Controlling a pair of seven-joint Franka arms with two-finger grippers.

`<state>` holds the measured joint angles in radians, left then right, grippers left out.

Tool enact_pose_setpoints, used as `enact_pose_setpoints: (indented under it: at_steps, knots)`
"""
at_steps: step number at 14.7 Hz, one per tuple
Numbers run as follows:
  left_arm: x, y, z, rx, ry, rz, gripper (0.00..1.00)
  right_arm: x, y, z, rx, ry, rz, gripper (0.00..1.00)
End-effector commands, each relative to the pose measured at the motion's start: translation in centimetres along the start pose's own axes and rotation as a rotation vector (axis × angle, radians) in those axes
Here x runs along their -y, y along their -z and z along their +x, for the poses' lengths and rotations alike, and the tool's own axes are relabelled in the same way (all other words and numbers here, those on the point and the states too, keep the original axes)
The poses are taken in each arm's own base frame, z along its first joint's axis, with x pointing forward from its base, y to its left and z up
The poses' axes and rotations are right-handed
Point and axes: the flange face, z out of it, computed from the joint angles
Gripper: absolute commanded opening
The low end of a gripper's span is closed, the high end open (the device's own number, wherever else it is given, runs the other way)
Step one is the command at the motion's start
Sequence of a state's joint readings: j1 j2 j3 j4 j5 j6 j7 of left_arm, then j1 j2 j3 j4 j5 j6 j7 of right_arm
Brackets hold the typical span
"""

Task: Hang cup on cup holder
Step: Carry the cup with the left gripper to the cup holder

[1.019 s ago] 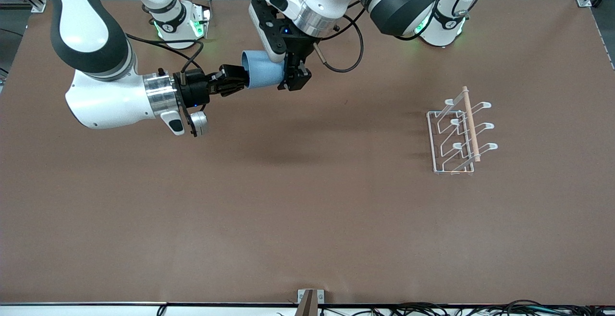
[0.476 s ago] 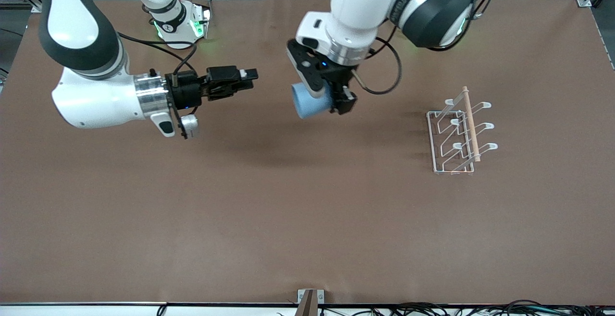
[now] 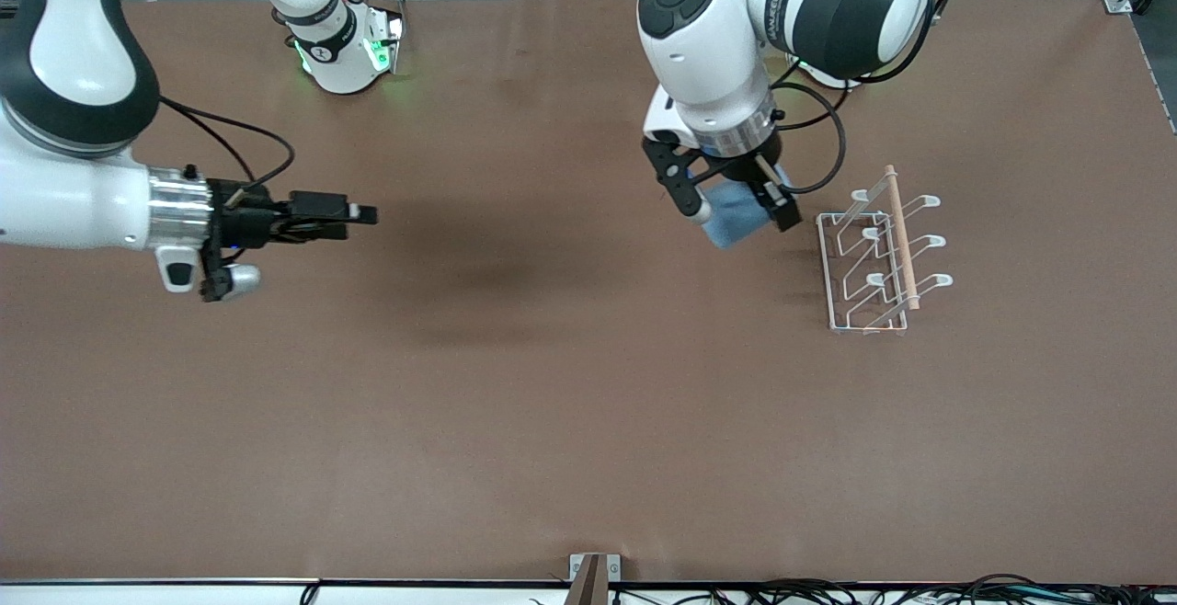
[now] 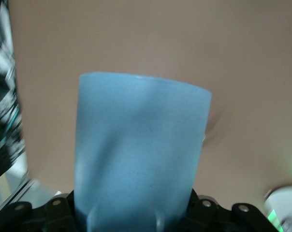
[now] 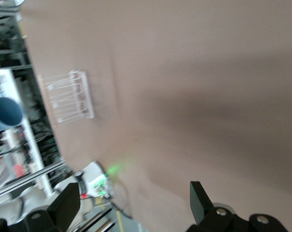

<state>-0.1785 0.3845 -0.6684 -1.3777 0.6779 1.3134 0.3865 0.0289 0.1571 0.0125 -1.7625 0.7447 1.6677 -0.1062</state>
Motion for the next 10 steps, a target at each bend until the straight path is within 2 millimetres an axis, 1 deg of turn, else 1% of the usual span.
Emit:
enact_pose_setpoints:
  at_steps: [1,2,4,5,6,8,9,10]
  knots:
    - [1.2,-3.8,-1.1,0.192,-0.035,0.072,0.3,-4.5,3.8,-0.6,-0.042,-0.05,-0.13,1.0]
    - [1.8,-5.2,-1.6,0.243,-0.028,0.074,0.3,-5.3,5.2,-0.7,-0.055,-0.039,-0.226,1.0]
    - [2.6,-8.3,-1.5,0.357,-0.061,0.111,0.3,-4.9,7.7,-0.6,-0.086,-0.006,-0.368,1.0]
    - [2.7,-9.9,-0.9,0.409,-0.108,0.125,0.3,-4.7,8.8,-0.6,-0.099,0.005,-0.435,1.0]
    - [2.7,-11.0,-0.5,0.444,-0.151,0.127,0.3,-4.1,10.1,-0.6,-0.118,0.021,-0.49,1.0]
    - [2.7,-12.5,0.1,0.488,-0.177,0.135,0.3,-2.0,12.6,-0.7,-0.17,0.059,-0.574,1.0]
    - [2.7,-13.8,0.5,0.533,-0.192,0.148,0.3,-0.7,13.8,-0.8,-0.197,0.084,-0.629,1.0]
    - [2.5,-15.5,1.0,0.592,-0.207,0.152,0.29,0.7,14.5,-0.9,-0.218,0.109,-0.655,1.0]
